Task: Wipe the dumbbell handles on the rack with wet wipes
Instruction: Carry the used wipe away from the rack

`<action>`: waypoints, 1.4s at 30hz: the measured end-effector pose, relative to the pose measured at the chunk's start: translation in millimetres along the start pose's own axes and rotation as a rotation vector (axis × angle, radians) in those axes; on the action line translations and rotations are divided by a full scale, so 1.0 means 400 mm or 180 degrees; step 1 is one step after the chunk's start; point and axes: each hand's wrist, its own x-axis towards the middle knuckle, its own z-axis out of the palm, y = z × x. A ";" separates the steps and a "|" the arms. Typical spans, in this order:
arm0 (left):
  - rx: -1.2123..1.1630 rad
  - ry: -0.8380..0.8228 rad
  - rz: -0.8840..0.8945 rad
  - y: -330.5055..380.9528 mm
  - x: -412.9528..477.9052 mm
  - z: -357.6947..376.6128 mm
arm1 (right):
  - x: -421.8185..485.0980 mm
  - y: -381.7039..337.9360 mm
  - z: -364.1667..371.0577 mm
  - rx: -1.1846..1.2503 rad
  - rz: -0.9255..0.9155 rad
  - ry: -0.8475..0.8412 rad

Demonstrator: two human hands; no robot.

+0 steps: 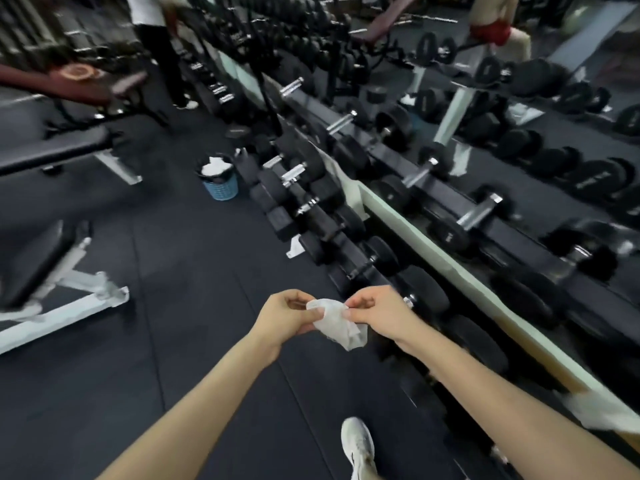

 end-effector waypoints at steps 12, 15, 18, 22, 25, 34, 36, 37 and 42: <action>-0.0166 0.1246 -0.0021 0.224 0.465 -0.524 | 0.749 -0.402 0.228 -0.0418 -0.0535 -0.0746; -0.0098 0.1500 0.0026 0.259 0.610 -0.706 | 0.942 -0.498 0.314 -0.0434 -0.0566 -0.0807; 0.0079 0.1620 0.0113 0.313 0.769 -0.902 | 1.147 -0.596 0.392 -0.0384 -0.0636 -0.0694; 0.0455 0.1584 0.0168 0.415 1.008 -1.156 | 1.387 -0.720 0.456 -0.0202 -0.0529 -0.0324; 0.0748 0.1603 0.0203 0.485 1.200 -1.310 | 1.553 -0.783 0.478 -0.0108 -0.0435 -0.0134; 0.1203 0.1546 0.0160 0.600 1.783 -1.581 | 2.065 -0.874 0.523 0.0007 0.0044 0.0104; 0.1338 0.1557 0.0132 0.624 1.915 -1.624 | 2.194 -0.898 0.532 0.0039 0.0113 0.0091; 0.1394 0.1577 0.0101 0.636 1.977 -1.644 | 2.256 -0.911 0.533 0.0040 0.0163 0.0098; 0.1605 0.1557 -0.0104 0.695 2.246 -1.736 | 2.516 -0.977 0.539 -0.0045 0.0411 0.0122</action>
